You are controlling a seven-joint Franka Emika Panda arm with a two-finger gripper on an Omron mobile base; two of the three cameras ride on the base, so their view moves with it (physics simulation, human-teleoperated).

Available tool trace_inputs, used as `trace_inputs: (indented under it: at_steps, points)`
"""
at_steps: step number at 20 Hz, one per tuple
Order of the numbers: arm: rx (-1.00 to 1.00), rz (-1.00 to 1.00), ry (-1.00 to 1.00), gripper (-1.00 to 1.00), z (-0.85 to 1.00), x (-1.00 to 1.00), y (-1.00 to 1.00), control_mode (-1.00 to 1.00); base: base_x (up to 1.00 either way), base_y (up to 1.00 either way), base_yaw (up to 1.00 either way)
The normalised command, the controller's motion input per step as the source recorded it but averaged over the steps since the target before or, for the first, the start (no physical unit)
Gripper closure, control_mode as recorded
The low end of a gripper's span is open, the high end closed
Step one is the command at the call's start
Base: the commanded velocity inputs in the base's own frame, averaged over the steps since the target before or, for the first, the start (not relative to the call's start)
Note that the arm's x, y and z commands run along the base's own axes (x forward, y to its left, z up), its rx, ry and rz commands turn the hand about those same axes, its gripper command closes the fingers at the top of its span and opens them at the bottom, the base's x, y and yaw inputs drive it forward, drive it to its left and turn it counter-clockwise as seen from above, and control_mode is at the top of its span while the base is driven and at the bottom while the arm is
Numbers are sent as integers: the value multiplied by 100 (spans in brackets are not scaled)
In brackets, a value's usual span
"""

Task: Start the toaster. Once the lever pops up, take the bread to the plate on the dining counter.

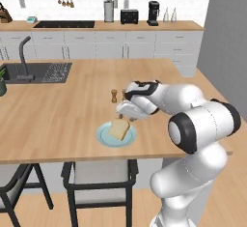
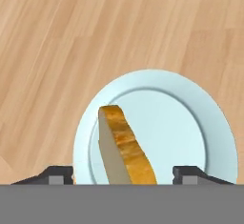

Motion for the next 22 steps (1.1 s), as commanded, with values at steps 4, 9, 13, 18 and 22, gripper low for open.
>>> trace_inputs:
  at_steps: [4, 9, 13, 18, 22]
  points:
    - [-10, 0, -11, -100, 0, -17, -2, -100, 0, 0, 0]
    - [-15, 0, -13, -100, 10, -3, -12, -100, 0, 0, 0]
    - [-17, 0, -10, -100, 9, 0, -13, -100, 0, 0, 0]
    - [-10, 0, -2, -100, 44, -14, -3, -100, 0, 0, 0]
    - [-6, -2, 1, -100, 76, -62, -1, -100, 0, 0, 0]
